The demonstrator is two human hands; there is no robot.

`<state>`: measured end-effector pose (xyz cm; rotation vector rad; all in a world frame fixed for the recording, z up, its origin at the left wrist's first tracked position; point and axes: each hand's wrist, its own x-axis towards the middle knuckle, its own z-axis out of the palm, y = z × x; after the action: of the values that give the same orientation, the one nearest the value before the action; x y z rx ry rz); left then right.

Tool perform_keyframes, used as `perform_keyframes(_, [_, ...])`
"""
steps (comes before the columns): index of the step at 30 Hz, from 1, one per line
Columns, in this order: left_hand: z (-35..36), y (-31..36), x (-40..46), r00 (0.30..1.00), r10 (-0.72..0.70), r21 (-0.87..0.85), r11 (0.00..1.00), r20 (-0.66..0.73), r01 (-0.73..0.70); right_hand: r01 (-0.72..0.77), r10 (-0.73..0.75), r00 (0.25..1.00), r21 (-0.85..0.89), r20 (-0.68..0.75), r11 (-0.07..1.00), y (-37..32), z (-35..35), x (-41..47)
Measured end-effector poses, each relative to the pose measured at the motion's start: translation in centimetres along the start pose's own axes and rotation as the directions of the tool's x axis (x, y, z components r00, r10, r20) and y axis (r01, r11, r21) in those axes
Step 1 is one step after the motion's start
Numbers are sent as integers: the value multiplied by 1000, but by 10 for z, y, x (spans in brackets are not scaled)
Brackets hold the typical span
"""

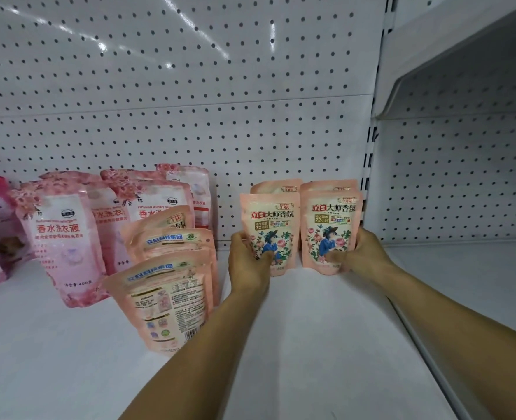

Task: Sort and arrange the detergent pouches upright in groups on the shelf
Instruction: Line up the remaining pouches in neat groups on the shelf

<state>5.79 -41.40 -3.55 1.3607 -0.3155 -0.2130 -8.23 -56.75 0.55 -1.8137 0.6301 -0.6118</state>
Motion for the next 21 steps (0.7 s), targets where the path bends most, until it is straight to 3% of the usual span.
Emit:
perform_keyframes(3, [0,14,-15,1000,3,239,971,-19,2,-26,26,1000,-16,-5,1000,1,0,-5])
perform_keyframes(5, [-2,36,-38,998,-42,440,896,-44,57,-56,56,990,4,-127,998,0,0,-16])
perform_keyframes(6, [-4,51,-56,994,-102,439,893,-23,102,-41,44,980,15,-196,999,-2,1,-27])
perform_keyframes(8, [-14,70,-102,973,-155,408,910,168,74,87,-80,964,15,-255,996,-11,6,-56])
perform_keyframes(10, [-32,78,-150,931,-127,446,894,343,-42,220,-210,957,29,-198,975,-25,17,-89])
perform_keyframes(12, [-52,74,-177,928,-3,485,853,372,-192,261,-257,963,52,-74,964,-37,32,-113])
perform_keyframes(15, [-82,67,-185,944,155,508,811,292,-290,251,-254,957,37,139,967,-45,66,-130])
perform_keyframes(21, [-145,68,-179,965,262,432,871,-3,-235,266,-257,902,21,346,964,-59,133,-137])
